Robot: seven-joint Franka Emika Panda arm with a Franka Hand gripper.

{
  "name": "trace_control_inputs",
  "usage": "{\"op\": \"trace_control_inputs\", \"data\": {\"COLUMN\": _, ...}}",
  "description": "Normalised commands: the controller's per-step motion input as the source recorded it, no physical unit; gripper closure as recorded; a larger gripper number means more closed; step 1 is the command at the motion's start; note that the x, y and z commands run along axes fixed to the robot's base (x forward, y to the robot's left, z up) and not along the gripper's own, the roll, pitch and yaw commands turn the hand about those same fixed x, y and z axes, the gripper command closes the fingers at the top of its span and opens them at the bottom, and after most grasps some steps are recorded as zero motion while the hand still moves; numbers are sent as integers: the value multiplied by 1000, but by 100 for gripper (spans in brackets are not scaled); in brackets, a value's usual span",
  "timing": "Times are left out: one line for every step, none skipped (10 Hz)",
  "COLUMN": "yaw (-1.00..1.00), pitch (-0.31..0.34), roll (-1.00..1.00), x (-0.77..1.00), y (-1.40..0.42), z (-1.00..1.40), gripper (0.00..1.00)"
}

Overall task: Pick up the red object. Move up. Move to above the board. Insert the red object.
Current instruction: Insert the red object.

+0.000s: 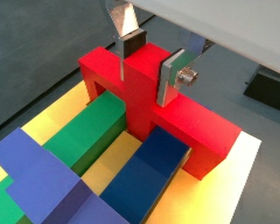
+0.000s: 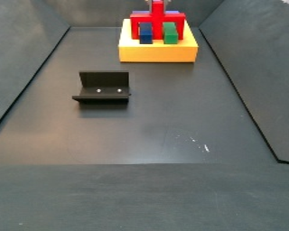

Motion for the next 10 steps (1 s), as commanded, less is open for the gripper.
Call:
{"op": "trace_control_inputs", "data": {"yaw": -209, "pitch": 0, "roll": 24, "x": 0, "y": 0, "z": -143, "gripper": 100}}
{"op": "trace_control_inputs", "data": {"yaw": -249, "pitch": 4, "roll": 106, "x": 0, "y": -11, "z": -134, "gripper": 100}}
{"op": "trace_control_inputs", "data": {"yaw": -200, "pitch": 37, "roll": 81, "x": 80, "y": -97, "z": -60, "gripper": 100}}
{"op": "trace_control_inputs", "data": {"yaw": 0, "pitch": 71, "roll": 0, "x": 77, "y": -9, "z": 163, "gripper": 100}}
{"op": "trace_control_inputs", "data": {"yaw": 31, "pitch": 60, "roll": 0, "x": 40, "y": 0, "z": 377, "gripper": 100}}
{"op": "trace_control_inputs", "data": {"yaw": 34, "pitch": 19, "roll": -89, "x": 0, "y": 46, "z": 406, "gripper": 100}}
{"op": "trace_control_inputs", "data": {"yaw": 0, "pitch": -23, "roll": -61, "x": 0, "y": 3, "z": 203, "gripper": 100}}
{"op": "trace_control_inputs", "data": {"yaw": 0, "pitch": -196, "roll": -126, "x": -49, "y": 77, "z": -89, "gripper": 100}}
{"op": "trace_control_inputs", "data": {"yaw": 51, "pitch": -154, "roll": -163, "x": 0, "y": 23, "z": -266, "gripper": 100}}
{"op": "trace_control_inputs", "data": {"yaw": 80, "pitch": -179, "roll": -149, "x": -54, "y": 6, "z": -317, "gripper": 100}}
